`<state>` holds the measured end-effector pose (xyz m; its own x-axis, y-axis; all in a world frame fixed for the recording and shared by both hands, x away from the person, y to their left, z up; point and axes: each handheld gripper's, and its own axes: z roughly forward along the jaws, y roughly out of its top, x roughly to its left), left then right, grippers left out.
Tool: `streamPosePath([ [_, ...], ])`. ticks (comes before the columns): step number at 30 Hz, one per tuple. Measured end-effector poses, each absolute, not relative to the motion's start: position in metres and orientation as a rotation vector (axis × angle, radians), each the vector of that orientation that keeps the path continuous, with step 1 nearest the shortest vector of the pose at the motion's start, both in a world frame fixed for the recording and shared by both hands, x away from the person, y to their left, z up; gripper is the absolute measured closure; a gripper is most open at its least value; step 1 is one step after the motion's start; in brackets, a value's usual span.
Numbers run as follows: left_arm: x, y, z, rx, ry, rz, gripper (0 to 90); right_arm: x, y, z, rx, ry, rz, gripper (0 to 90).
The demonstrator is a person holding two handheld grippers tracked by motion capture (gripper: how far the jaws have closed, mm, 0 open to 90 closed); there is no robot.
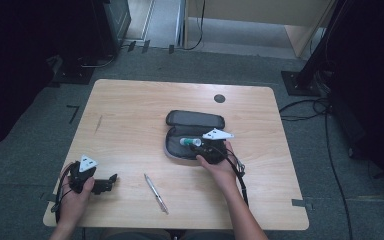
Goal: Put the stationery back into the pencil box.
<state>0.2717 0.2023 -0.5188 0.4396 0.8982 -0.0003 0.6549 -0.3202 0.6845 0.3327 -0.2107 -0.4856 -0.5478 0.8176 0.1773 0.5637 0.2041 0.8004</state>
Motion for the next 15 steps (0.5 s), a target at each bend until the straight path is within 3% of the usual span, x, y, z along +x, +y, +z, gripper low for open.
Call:
streamPosePath([
  [8, 0.2717, 0.2024, -0.5188, 2.081, 1.298, 0.514, 0.0, 0.3311, -0.2188, -0.4923, 1.327, 2.206, 1.223, 59.8],
  [15, 0.2717, 0.2023, -0.5188, 2.081, 1.299, 0.514, 0.0, 0.3298, -0.2202, -0.4927, 1.33, 2.184, 1.213, 61.6],
])
